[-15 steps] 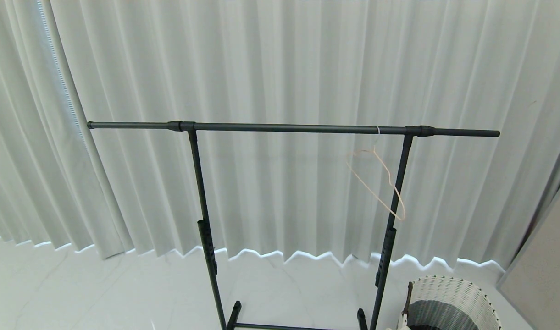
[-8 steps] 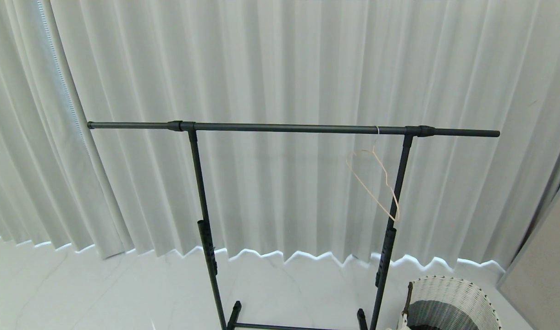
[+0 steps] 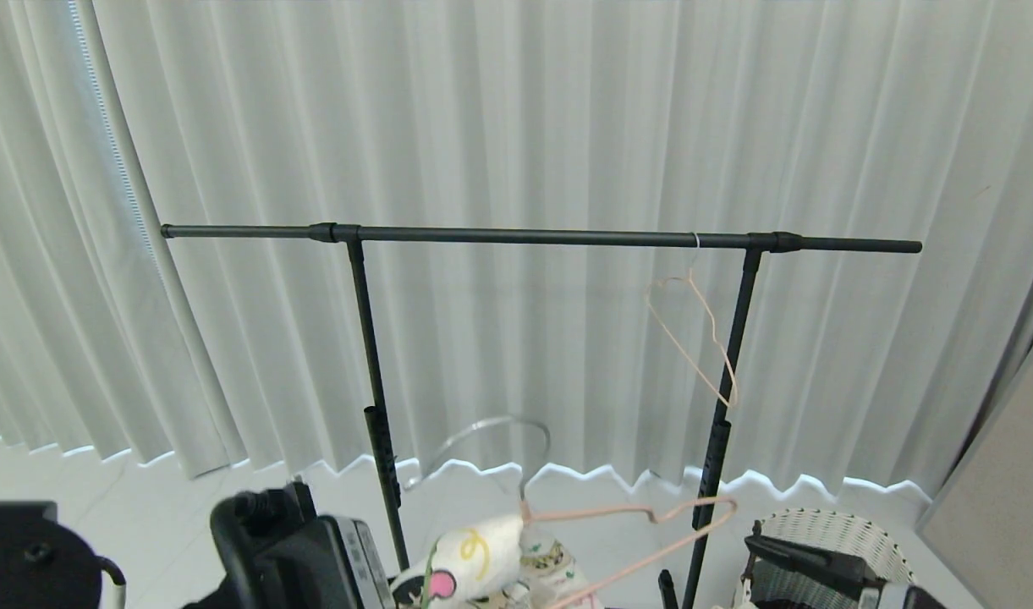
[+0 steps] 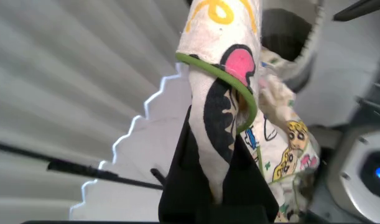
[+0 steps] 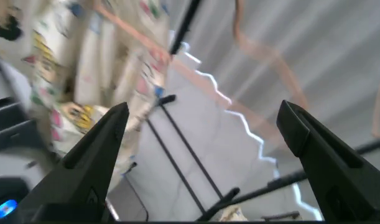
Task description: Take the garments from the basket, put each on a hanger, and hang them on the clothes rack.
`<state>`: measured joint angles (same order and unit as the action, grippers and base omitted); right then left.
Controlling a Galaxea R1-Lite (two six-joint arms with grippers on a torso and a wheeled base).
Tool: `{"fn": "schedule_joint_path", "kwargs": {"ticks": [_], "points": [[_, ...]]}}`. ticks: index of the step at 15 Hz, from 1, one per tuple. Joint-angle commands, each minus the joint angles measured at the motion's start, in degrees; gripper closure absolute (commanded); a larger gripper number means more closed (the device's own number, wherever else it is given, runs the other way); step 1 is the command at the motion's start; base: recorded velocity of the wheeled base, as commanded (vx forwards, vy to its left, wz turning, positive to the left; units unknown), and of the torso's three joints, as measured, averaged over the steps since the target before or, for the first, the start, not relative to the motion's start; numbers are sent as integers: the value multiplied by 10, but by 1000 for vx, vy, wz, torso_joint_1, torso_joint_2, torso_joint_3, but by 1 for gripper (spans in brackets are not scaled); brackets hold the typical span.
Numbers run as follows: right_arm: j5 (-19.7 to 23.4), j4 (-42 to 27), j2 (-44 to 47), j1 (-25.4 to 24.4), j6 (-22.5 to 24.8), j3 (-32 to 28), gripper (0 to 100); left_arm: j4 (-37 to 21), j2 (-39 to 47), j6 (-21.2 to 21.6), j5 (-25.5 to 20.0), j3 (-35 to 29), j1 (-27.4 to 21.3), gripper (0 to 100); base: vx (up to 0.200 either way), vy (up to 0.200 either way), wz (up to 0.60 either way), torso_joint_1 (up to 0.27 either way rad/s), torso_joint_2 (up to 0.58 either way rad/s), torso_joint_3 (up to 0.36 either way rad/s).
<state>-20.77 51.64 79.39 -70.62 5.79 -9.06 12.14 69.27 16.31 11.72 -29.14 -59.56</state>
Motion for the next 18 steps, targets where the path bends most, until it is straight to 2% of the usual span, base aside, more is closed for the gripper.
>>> {"fn": "schedule_joint_path", "kwargs": {"ticks": [1, 6, 10, 15, 18], "points": [[28, 0, 0, 74, -16, -18, 0, 4, -1, -1, 2, -18, 36, 100, 0, 0, 0, 0, 0, 0], [31, 0, 64, 79, -32, -84, 0, 4, 13, -6, 2, -80, 38, 100, 0, 0, 0, 0, 0, 0], [30, 0, 140, 56, -34, -170, 0, 6, 31, -8, 2, -129, 38, 100, 0, 0, 0, 0, 0, 0], [25, 0, 182, 59, -35, -186, 0, 21, 38, -4, 1, -150, 36, 100, 0, 0, 0, 0, 0, 0], [-36, -29, 183, 95, -33, -185, 0, 21, 32, -4, 2, -149, 36, 100, 0, 0, 0, 0, 0, 0]]}}
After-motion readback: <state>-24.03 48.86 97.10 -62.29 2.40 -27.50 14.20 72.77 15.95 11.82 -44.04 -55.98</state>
